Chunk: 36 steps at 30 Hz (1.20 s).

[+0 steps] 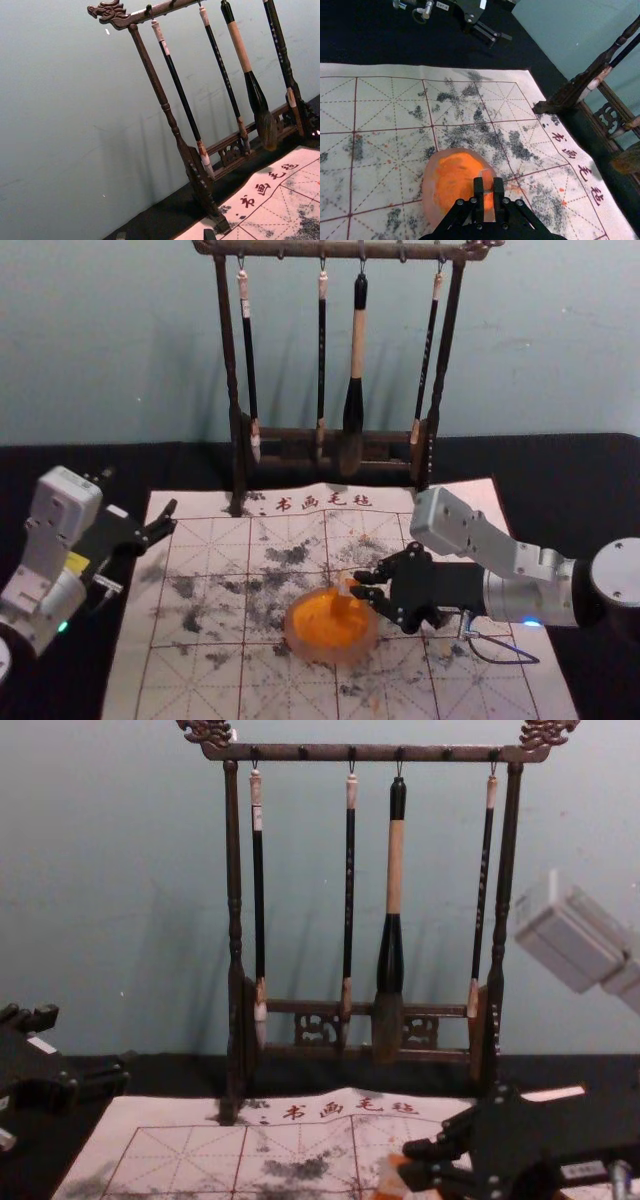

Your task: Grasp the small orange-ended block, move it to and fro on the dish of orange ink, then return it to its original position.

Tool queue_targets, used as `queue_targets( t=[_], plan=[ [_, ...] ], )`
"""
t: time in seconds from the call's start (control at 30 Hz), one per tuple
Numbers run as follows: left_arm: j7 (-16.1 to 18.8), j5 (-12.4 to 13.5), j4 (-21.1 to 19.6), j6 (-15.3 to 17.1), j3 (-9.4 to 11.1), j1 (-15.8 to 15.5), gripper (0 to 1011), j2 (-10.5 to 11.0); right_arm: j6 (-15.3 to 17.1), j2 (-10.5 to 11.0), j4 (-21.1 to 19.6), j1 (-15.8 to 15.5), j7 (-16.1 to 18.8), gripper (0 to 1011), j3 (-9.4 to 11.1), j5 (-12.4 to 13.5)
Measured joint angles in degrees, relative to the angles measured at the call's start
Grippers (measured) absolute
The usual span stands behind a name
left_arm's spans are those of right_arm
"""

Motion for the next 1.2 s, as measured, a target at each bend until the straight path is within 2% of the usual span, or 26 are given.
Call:
queue_targets(
  t=[0.43,0.6,0.8,1.2],
  plan=[
    [0.0,0.0,0.0,0.0,0.0,0.0,1001,0.0,0.1,3.6,-5.7,-3.2,0.8,82,1.0,1.5],
    [0.0,0.0,0.0,0.0,0.0,0.0,1001,0.0,-0.2,4.2,-7.0,-4.1,1.2,82,1.1,2.1],
    [0.0,0.0,0.0,0.0,0.0,0.0,1001,0.0,-0.3,3.9,-7.3,-4.1,1.4,82,0.6,2.3],
    [0.0,0.0,0.0,0.0,0.0,0.0,1001,0.0,-0.2,1.6,-5.2,-2.3,1.1,82,-0.8,1.2]
  ],
)
